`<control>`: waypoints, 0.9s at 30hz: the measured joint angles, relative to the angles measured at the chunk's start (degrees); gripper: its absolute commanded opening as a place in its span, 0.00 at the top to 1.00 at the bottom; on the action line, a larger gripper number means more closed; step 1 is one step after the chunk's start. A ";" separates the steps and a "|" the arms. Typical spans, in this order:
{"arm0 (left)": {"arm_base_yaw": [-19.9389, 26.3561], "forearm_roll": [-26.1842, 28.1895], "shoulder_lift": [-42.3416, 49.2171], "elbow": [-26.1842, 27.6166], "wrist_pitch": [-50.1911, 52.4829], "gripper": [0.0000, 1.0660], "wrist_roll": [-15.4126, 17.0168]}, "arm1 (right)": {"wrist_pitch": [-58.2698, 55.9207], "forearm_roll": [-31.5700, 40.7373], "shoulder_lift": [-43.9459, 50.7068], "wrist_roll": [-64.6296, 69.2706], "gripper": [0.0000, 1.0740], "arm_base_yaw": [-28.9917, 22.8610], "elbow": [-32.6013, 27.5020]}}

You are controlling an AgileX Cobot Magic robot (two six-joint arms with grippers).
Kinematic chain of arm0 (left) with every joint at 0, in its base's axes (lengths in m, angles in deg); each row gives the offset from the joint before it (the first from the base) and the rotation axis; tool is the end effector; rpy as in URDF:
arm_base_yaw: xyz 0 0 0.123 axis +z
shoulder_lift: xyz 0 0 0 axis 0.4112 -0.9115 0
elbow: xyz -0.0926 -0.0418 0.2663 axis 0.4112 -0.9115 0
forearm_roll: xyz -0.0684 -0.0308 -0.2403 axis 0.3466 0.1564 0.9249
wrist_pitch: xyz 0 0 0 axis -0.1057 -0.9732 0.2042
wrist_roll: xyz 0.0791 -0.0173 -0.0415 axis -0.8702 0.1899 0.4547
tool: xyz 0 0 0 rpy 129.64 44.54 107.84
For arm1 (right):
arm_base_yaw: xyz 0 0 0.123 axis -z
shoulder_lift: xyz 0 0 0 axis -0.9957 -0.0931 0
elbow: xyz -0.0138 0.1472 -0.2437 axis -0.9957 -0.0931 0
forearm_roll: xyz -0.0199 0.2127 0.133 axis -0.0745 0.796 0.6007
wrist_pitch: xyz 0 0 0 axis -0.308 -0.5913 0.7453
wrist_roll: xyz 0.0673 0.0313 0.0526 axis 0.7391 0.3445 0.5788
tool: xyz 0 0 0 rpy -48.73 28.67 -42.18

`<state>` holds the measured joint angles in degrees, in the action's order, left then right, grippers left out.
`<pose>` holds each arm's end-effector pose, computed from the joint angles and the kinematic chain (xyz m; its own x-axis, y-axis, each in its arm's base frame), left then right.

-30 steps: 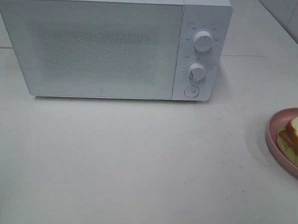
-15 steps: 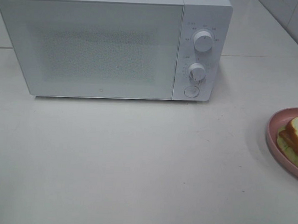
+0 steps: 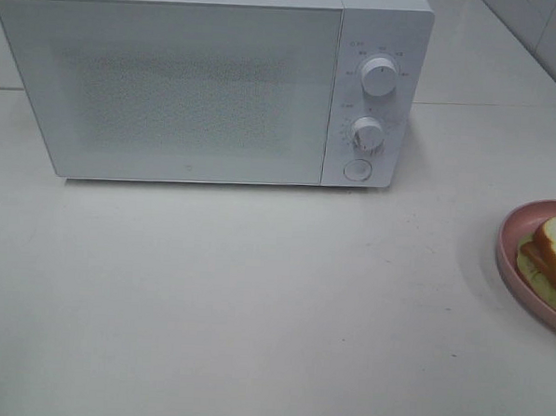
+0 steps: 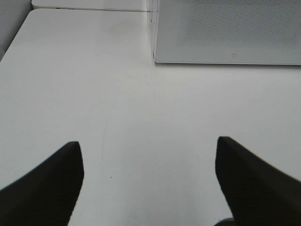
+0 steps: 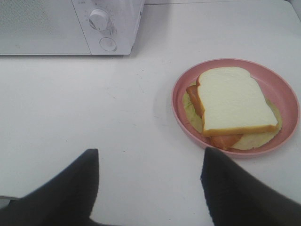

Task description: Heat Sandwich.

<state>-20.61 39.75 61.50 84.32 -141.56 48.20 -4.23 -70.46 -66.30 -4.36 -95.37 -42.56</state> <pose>-0.0039 -0.0102 0.2770 -0.4445 -0.0379 -0.8950 0.0305 0.9979 -0.0573 -0.0051 -0.0033 0.2804 -0.4392 0.0391 -0.8976 -0.1116 0.9889 0.0977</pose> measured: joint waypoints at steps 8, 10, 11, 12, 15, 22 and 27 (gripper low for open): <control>0.00 0.00 0.00 0.00 0.00 0.32 0.00 | 0.00 0.00 0.00 0.00 0.42 0.00 0.00; 0.00 0.00 0.00 0.00 0.00 0.32 0.00 | 0.00 0.00 0.00 0.00 0.42 0.00 0.00; 0.00 0.00 0.00 0.00 0.00 0.32 0.00 | 0.00 0.00 0.00 0.00 0.42 0.00 0.00; 0.00 0.00 0.00 0.00 0.00 0.32 0.00 | 0.00 0.00 0.00 0.00 0.42 0.00 0.00; 0.00 0.00 0.00 0.00 0.00 0.32 0.00 | 0.00 0.00 0.00 0.00 0.42 0.00 0.00; 0.00 0.00 0.00 0.00 0.00 0.32 0.00 | 0.00 0.00 0.00 0.00 0.45 0.00 0.00; 0.00 0.00 0.00 0.00 0.00 0.32 0.00 | 0.00 0.00 0.00 0.00 0.46 0.00 0.00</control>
<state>-20.61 39.75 61.50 84.32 -141.56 48.20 -4.23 -70.46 -66.30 -4.36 -95.37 -42.56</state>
